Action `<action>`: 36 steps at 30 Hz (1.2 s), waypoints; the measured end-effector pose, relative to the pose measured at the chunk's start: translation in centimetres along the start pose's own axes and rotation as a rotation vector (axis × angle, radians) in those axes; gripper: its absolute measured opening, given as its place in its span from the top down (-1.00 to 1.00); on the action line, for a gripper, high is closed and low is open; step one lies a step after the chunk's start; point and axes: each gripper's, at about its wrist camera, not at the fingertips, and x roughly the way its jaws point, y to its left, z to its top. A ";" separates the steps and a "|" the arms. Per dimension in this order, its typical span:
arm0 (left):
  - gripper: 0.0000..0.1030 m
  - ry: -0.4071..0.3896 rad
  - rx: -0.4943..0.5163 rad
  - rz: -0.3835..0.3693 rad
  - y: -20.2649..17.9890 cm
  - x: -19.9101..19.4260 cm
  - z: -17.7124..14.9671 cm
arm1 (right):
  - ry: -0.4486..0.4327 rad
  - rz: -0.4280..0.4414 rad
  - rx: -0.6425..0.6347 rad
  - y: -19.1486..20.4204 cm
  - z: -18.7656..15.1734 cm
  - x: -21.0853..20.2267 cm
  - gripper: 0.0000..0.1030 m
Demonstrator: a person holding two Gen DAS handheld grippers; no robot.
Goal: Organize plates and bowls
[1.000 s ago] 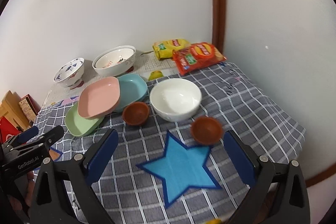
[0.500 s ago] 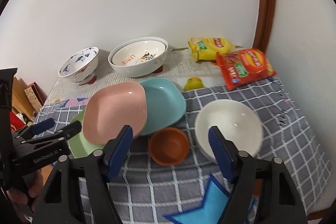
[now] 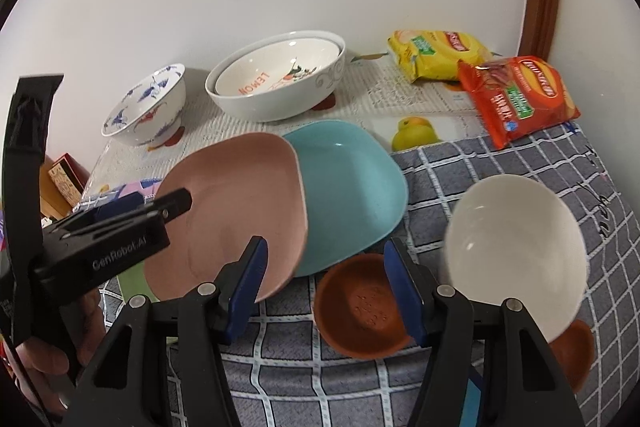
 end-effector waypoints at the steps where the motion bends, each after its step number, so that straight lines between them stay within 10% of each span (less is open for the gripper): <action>1: -0.02 0.004 -0.005 -0.007 0.1 0.2 0.0 | 0.004 0.001 -0.003 0.2 0.0 0.3 -0.08; 10: 0.75 0.017 -0.003 -0.034 0.0 1.1 -0.3 | 0.046 -0.013 -0.017 0.9 -0.5 2.4 0.77; 36: 0.84 -0.124 -0.063 -0.038 2.7 -10.1 -1.2 | -0.099 0.009 -0.045 4.5 0.3 -7.2 0.85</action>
